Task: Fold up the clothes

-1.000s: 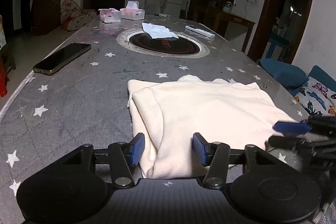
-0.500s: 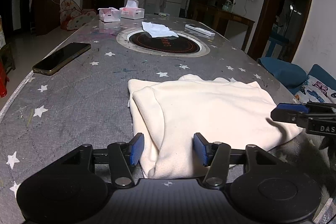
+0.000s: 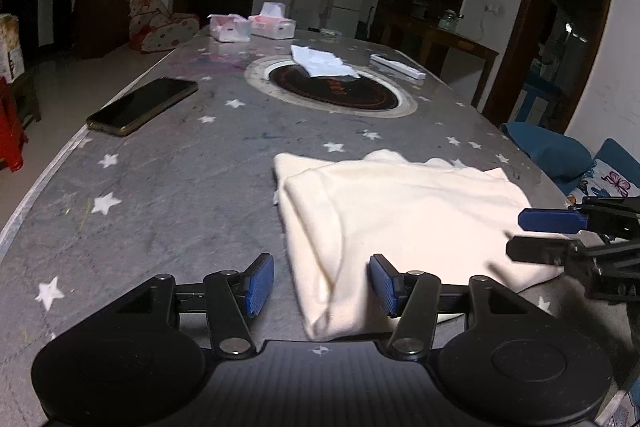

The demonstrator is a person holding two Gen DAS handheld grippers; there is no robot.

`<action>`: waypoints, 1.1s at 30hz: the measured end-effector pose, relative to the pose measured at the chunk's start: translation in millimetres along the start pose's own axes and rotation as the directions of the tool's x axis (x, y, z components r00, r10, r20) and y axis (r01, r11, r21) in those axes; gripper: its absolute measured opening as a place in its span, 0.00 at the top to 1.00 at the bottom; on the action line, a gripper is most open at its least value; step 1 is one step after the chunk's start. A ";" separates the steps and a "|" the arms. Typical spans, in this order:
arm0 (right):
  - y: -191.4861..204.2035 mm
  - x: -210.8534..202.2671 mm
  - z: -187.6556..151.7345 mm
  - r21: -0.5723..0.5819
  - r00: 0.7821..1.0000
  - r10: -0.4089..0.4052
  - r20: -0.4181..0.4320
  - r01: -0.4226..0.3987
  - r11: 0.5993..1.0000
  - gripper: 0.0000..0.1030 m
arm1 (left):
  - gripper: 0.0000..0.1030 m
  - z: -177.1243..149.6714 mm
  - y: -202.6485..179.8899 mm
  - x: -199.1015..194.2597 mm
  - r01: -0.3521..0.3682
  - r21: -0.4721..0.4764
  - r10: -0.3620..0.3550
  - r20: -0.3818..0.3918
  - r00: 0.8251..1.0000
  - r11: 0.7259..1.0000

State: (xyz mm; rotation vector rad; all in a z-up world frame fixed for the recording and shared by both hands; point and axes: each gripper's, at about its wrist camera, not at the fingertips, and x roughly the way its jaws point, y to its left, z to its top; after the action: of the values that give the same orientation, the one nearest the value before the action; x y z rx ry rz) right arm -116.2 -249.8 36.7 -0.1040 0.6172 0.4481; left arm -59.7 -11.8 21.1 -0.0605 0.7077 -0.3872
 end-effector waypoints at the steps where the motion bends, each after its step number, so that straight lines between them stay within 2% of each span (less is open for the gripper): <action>1: 7.1 2.7 1.8 -0.024 1.000 0.019 -0.005 -0.019 1.000 0.59 | 0.45 -1.1 2.9 -0.3 -0.004 -0.007 0.004 -0.002 1.000 1.000; 8: 58.6 23.0 10.9 -0.206 0.992 0.118 -0.043 -0.124 0.971 0.59 | 0.45 -1.5 16.0 -7.4 -0.026 -0.030 0.026 0.007 1.000 0.999; 12: 80.8 32.9 13.7 -0.289 0.988 0.143 -0.060 -0.155 0.945 0.59 | 0.45 0.3 26.8 -13.5 -0.039 -0.062 0.040 0.015 0.999 0.997; 17: 104.6 48.0 14.4 -0.398 0.987 0.140 -0.078 -0.160 0.904 0.62 | 0.45 5.1 37.8 -21.3 -0.030 -0.104 0.033 0.027 0.999 0.994; 22: 117.3 60.0 10.4 -0.453 0.990 0.093 -0.104 -0.131 0.882 0.65 | 0.45 10.7 44.9 -22.7 0.017 -0.175 -0.013 0.024 1.000 0.984; 26: 124.2 63.6 5.5 -0.492 0.995 0.053 -0.086 -0.089 0.866 0.76 | 0.41 14.2 46.7 -21.0 0.051 -0.227 -0.048 0.018 0.999 0.973; 30: 118.4 58.9 9.4 -0.449 0.996 0.060 -0.063 -0.082 0.890 0.83 | 0.34 17.5 47.8 -16.5 0.074 -0.294 -0.075 0.008 0.997 0.953; 33: 109.7 53.5 16.1 -0.389 0.996 0.080 -0.049 -0.093 0.917 0.84 | 0.29 20.2 52.8 -11.6 0.101 -0.390 -0.108 0.003 0.994 0.915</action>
State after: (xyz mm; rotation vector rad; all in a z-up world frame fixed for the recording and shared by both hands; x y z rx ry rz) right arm -116.6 -127.5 22.8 -0.4679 0.5587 0.6540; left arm -37.5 39.9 34.0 -0.4755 0.7947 -0.3441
